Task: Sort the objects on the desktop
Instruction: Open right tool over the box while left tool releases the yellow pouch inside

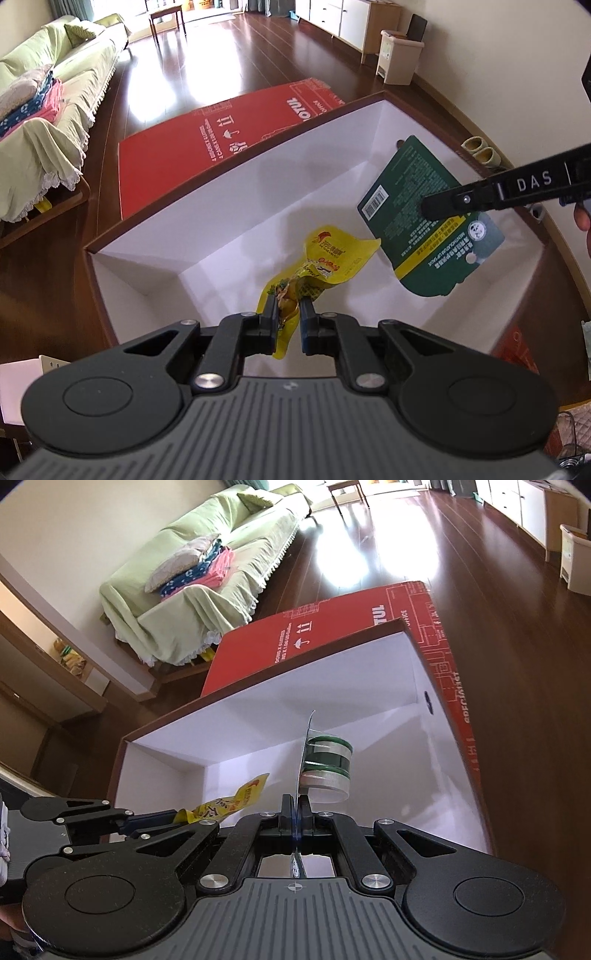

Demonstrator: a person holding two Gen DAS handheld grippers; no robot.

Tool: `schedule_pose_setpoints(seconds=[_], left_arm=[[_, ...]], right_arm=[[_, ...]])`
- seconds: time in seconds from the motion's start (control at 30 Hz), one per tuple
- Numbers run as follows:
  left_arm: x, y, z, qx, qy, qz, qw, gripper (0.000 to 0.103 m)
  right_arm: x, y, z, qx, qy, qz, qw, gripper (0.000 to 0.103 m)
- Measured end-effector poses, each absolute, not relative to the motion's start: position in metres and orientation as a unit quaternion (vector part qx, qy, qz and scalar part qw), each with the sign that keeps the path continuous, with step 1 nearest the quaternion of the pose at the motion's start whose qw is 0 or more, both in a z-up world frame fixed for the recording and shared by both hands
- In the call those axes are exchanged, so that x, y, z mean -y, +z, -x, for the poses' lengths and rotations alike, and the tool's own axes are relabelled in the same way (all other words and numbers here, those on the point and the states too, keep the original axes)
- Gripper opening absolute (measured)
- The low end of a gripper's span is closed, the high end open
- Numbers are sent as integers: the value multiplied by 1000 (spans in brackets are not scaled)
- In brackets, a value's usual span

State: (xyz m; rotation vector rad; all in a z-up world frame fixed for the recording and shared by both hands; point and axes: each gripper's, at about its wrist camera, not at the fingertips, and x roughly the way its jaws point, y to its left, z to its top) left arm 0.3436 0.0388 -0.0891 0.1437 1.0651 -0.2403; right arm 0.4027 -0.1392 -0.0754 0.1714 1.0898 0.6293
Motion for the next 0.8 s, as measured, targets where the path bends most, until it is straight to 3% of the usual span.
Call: schedule_pose_setpoints(seconds=[0.43,0.47,0.5,0.57,0.63,0.8], left_arm=[[-49,-120,-383,-519,-79,-69,849,9],[-49,-121,-386,-519,-76,-69,849,9],[-49,-123,-388,-519,-73,-69,849,9],[-50,-126,-391,-521,-68,-65,849,14],[-51,-128,-391,-521,-61,-64,849,29],[-49,-131,-389,-525,-59,-74,846,31]], right_arm=[[112,-104,-426,-491,299,-59,816,0],[110,-107,-427,-494,294,-55,817,7],[108,-110,-428,-496,288,-51,818,34],[109,-112,-427,-492,274,-50,825,60],[111,-112,-426,-489,267,-53,829,60],[114,-111,-427,-502,250,-54,826,60]])
